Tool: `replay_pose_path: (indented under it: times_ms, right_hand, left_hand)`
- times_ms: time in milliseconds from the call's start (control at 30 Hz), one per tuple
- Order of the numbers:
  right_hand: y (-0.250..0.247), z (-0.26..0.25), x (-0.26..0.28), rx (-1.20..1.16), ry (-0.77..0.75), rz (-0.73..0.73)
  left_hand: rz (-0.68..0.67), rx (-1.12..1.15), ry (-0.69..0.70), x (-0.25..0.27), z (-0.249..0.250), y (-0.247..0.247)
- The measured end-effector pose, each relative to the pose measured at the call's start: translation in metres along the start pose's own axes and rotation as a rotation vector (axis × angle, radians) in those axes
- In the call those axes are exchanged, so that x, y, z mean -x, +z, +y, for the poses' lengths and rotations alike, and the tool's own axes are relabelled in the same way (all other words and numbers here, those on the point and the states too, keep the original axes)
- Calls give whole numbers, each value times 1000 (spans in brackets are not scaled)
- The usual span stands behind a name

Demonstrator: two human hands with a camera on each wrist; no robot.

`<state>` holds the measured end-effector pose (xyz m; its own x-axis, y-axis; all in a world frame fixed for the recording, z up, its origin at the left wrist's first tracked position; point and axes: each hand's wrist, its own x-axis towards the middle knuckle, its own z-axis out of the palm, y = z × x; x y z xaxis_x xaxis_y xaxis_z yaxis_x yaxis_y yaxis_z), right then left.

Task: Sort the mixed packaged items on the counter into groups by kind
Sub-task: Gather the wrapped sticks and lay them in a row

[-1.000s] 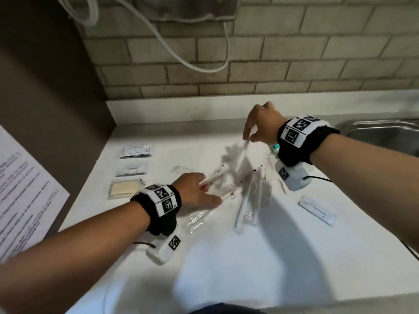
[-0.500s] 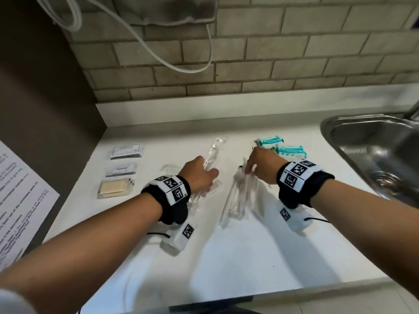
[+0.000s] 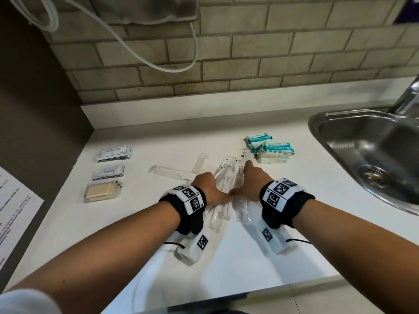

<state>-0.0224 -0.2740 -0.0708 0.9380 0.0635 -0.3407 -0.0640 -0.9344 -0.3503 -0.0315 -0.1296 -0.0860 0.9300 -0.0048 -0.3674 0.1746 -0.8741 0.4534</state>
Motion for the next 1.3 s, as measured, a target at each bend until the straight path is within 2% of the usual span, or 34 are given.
replay_pose_path:
  times_ms: [267,433,533,600,733,833,933,1000,1167,1300]
  right_hand:
    - [5,-14,-5,-73,84,-50]
    - [0,-17,-8,-199,93,-43]
    - [4,-25,-7,-154,80,-28]
    - [9,-34,-4,-43,79,-19]
    - [18,-46,-7,15,98,25]
    - [14,-51,-11,1,97,-11]
    - [1,-58,-12,-128,57,-63]
    - [-8,-67,-10,-198,17,-87]
    - [-19,-110,-15,-494,-308,60]
    - [-14,-136,-17,-490,-437,93]
  left_hand:
    - [-41,133,5,2,-6,1]
    - [123,422,34,4,-14,-14]
    - [183,660,39,7,-19,-25]
    - [201,761,51,10,-22,-32]
    - [242,752,86,10,-32,-41]
    - [277,690,84,6,-47,-42]
    - [324,599,74,4,-62,-44]
    - [308,682,66,6,-68,-47]
    - [210,885,71,8,-67,-60]
    - [294,1004,63,9,-70,-79]
